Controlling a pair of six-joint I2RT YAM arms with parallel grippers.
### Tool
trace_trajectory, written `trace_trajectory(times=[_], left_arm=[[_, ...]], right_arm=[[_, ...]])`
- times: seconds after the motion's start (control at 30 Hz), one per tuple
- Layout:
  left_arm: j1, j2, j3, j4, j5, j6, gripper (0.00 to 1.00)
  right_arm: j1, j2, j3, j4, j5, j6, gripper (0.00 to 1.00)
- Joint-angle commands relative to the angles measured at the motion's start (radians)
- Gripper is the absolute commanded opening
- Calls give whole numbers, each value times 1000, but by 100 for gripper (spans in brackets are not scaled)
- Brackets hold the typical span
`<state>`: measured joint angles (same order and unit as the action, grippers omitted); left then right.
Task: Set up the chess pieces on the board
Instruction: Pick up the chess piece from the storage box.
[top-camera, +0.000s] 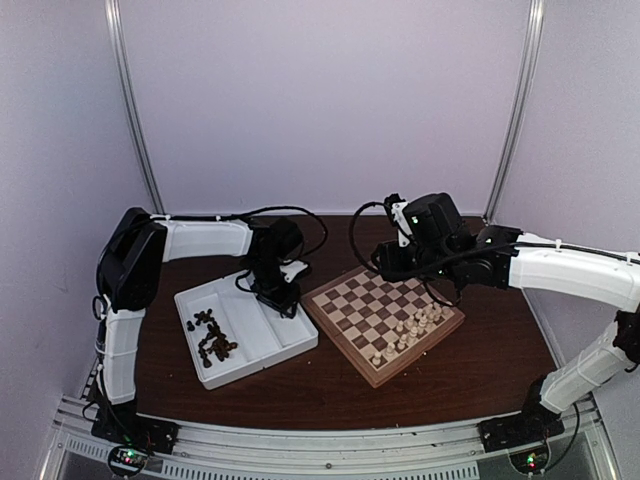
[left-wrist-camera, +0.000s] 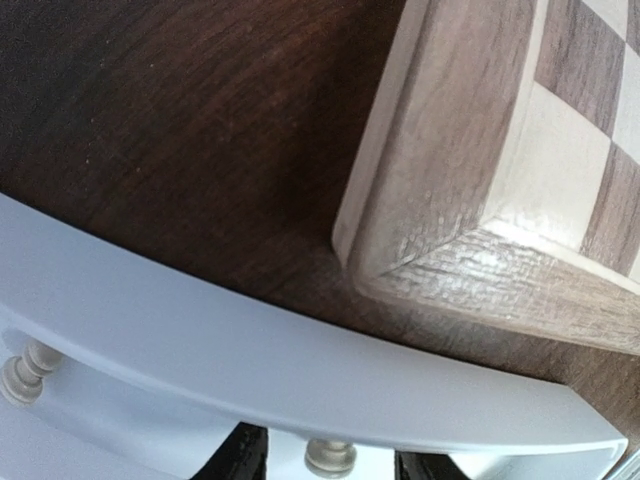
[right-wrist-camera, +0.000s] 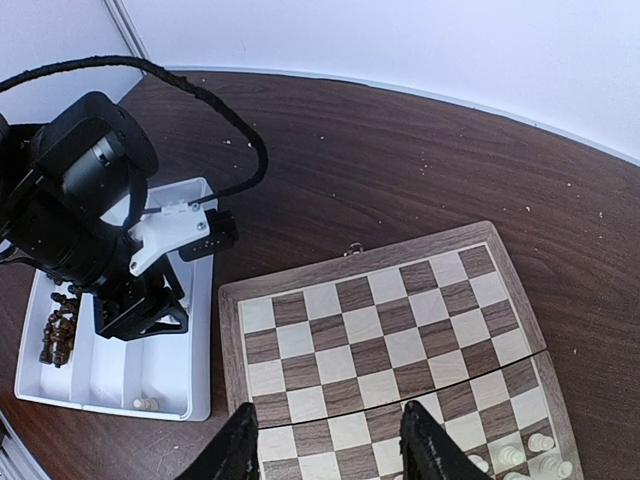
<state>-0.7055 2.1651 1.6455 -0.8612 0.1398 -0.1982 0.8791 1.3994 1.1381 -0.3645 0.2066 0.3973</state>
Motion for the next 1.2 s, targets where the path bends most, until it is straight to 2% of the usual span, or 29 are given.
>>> trace_trajectory(times=[0.0, 0.13, 0.3, 0.7, 0.8, 0.93, 1.03, 1.17], left_arm=[[6, -22, -28, -15, 18, 10, 41], [6, -23, -38, -15, -5, -1, 38], [-7, -38, -53, -18, -10, 2, 43], [-40, -40, -82, 6, -121, 27, 27], [-52, -41, -78, 7, -122, 41, 26], [-76, -41, -75, 10, -121, 72, 30], [-78, -39, -75, 8, -125, 76, 26], [-80, -42, -77, 7, -125, 76, 26]], right_arm=[[-3, -1, 12, 1, 3, 8, 47], [-4, 2, 15, 0, -1, 9, 48], [-3, 3, 14, -4, 4, 14, 48], [-3, -2, 11, -1, 0, 15, 47], [-3, -7, 8, -1, 3, 15, 48], [-3, -6, 6, -1, 2, 17, 48], [-4, -5, 9, 0, 2, 16, 47], [-4, -1, 11, 2, -4, 14, 47]])
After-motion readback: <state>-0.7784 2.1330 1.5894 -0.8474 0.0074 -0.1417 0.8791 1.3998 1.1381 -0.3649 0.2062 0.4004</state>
